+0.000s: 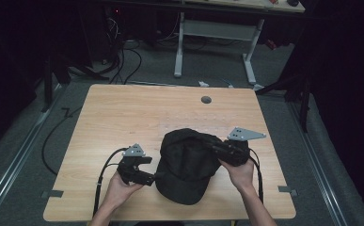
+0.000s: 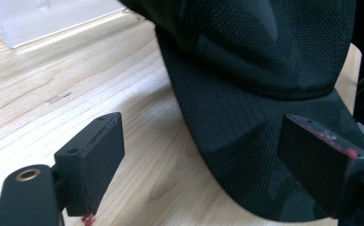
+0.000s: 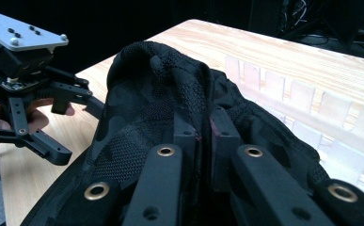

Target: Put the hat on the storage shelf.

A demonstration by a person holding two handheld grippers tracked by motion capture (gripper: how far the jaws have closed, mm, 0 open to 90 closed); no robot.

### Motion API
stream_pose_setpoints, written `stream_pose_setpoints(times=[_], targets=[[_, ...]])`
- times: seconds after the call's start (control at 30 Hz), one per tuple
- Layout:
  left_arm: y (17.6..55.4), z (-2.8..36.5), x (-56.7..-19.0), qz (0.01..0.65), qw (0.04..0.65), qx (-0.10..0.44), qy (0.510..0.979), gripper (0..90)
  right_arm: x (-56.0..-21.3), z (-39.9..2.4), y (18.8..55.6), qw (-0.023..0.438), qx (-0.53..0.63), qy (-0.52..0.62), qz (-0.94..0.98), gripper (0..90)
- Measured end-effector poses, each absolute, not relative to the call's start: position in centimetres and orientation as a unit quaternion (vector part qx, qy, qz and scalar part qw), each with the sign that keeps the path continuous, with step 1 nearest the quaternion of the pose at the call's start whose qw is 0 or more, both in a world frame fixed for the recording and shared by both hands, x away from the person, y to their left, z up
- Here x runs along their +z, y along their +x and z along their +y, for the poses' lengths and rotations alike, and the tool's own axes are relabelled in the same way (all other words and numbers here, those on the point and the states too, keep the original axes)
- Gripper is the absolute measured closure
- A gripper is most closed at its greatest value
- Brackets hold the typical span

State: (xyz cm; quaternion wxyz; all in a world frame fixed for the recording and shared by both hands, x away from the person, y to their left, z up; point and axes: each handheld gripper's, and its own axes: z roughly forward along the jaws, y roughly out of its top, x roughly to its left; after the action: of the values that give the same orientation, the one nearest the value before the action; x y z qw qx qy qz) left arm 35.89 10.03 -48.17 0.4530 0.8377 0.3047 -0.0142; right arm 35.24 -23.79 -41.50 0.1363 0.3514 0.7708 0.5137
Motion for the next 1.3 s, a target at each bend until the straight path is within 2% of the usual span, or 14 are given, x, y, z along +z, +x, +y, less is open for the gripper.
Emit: stream_pose_setpoints(times=[0.5,0.7,0.8,0.9,1.0,1.2,1.3], targets=[[36.4,8.6,-47.9,0.272,0.45,-0.061,0.849,15.6,-41.0,-23.0,35.3,0.125,0.533,0.319,0.773,84.3],[36.3,8.6,-47.9,0.265,0.45,-0.071,0.85,20.6,-40.9,-22.5,35.5,0.12,0.54,0.31,0.773,84.3],[36.1,8.9,-47.8,0.259,0.448,-0.066,0.853,27.6,-40.9,-22.5,35.7,0.119,0.54,0.31,0.773,84.1],[36.0,9.0,-47.6,0.255,0.449,-0.063,0.854,30.3,-40.9,-22.6,35.8,0.12,0.54,0.311,0.773,84.1],[35.9,9.0,-47.5,0.253,0.448,-0.058,0.856,38.7,-40.8,-22.5,35.8,0.126,0.54,0.311,0.772,83.6],[35.8,9.2,-47.4,0.253,0.453,-0.056,0.853,45.8,-40.4,-22.3,35.7,0.139,0.539,0.307,0.772,83.1],[35.7,9.5,-47.1,0.251,0.461,-0.06,0.849,53.9,-40.3,-22.3,35.7,0.142,0.544,0.306,0.768,82.5]])
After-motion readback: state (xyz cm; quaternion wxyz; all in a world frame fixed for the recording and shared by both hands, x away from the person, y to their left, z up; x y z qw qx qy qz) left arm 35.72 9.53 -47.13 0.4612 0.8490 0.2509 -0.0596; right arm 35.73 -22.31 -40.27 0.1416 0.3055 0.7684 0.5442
